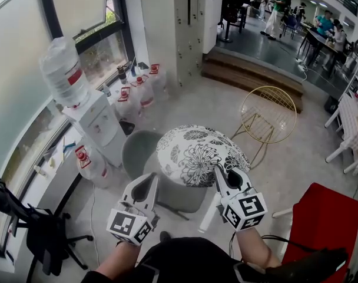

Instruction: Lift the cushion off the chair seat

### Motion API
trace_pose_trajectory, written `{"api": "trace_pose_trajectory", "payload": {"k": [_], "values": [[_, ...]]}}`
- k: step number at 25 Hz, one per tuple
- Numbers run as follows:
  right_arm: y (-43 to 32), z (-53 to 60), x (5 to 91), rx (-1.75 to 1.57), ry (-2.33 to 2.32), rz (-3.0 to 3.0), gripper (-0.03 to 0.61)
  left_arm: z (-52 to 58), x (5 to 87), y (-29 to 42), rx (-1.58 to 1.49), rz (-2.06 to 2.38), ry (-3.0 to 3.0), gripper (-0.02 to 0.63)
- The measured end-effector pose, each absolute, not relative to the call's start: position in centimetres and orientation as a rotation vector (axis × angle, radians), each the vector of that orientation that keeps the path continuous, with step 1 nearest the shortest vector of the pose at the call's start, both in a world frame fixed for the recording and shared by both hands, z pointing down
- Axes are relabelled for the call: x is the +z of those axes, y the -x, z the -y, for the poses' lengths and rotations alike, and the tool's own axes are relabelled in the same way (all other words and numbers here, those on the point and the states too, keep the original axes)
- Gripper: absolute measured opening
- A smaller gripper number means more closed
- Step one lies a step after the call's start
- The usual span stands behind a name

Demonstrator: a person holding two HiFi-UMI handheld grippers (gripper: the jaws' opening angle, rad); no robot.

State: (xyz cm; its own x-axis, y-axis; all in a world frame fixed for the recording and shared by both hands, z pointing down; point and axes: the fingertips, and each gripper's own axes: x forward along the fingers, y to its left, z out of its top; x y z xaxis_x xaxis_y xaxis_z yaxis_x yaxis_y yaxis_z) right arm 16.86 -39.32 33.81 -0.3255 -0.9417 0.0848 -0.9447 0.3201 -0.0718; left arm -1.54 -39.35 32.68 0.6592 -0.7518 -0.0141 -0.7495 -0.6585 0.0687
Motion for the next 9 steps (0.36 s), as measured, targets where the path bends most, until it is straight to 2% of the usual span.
{"api": "trace_pose_trajectory", "payload": {"k": [9], "values": [[-17.01,39.23,33.76,0.18,-1.803,2.53,0.044,38.97,32.64,1.11,-0.04,1.283,-2.809,0.006]]}}
